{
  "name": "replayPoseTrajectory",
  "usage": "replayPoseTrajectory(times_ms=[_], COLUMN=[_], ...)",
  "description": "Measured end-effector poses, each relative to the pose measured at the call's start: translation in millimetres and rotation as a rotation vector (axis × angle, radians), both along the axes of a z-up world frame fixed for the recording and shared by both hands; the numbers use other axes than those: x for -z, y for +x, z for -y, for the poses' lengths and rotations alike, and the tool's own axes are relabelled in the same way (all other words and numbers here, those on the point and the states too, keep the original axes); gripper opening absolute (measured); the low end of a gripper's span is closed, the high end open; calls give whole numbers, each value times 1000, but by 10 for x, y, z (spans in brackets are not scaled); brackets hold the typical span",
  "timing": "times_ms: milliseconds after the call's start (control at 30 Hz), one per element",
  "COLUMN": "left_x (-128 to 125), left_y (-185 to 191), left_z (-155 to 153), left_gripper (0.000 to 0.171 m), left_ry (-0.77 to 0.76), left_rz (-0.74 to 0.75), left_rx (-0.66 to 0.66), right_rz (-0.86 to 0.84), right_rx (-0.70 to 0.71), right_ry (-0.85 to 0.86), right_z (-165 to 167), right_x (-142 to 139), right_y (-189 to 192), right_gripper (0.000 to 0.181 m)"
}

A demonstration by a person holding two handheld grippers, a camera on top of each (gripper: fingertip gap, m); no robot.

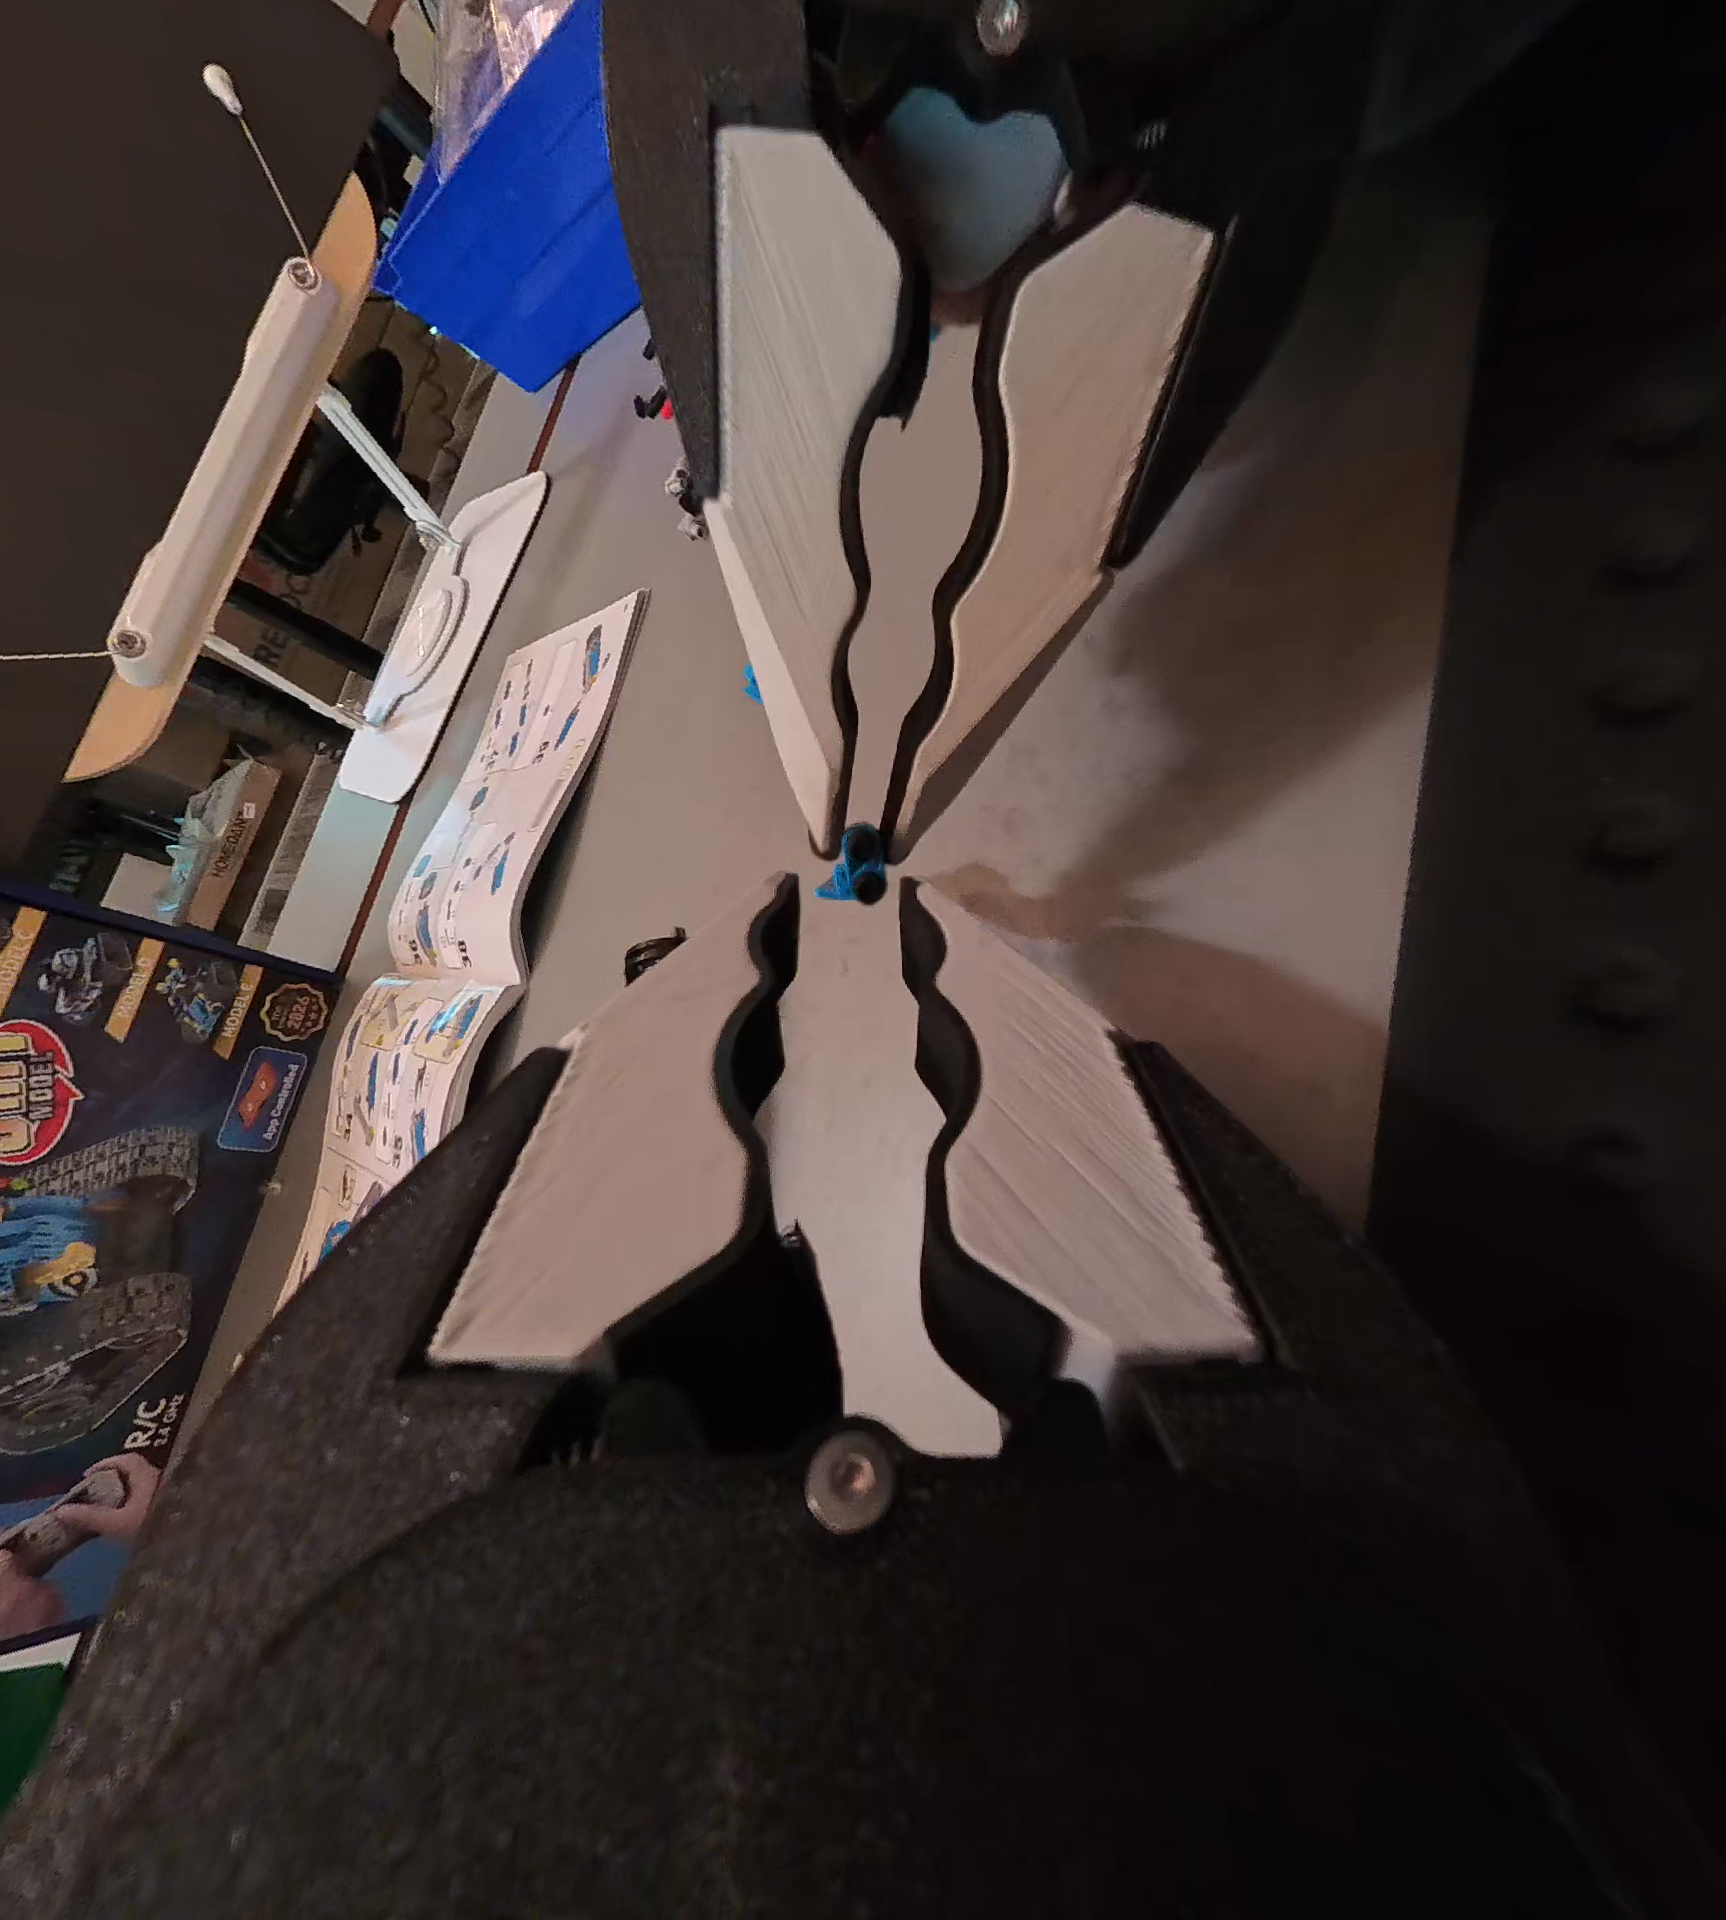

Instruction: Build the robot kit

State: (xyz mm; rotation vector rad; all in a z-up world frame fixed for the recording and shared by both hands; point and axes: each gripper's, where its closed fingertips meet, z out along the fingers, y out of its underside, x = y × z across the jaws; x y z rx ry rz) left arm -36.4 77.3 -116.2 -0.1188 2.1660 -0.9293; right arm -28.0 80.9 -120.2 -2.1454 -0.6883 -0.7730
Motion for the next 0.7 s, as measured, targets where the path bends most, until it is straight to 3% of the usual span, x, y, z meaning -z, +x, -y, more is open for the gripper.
replayPoseTrajectory(times_ms=[233, 300, 367, 467, 600, 700], left_x=[137, 200, 223, 210, 251, 219], left_y=[24, 53, 26, 17, 9, 32], left_z=[1, -54, -51, -49, -64, -80], left_gripper=[6, 5, 4, 4, 5, 5], left_ry=[41, 66, 58, 41, 18, -25], left_rz=[-53, -72, -99, -107, -164, -187], left_rx=[-28, -50, -30, -21, -20, -30], right_rz=[54, 1, -82, -303, -654, -926], right_rx=[14, 28, 58, 136, 274, 193], right_ry=[-41, -2, 74, 139, 124, 158], right_z=[-32, -22, 20, 184, 505, 443], right_x=[103, 75, -15, -111, -28, -107], right_y=[-2, 10, 70, 274, 600, 431], right_gripper=[7, 3, 15, 16, 41, 42])
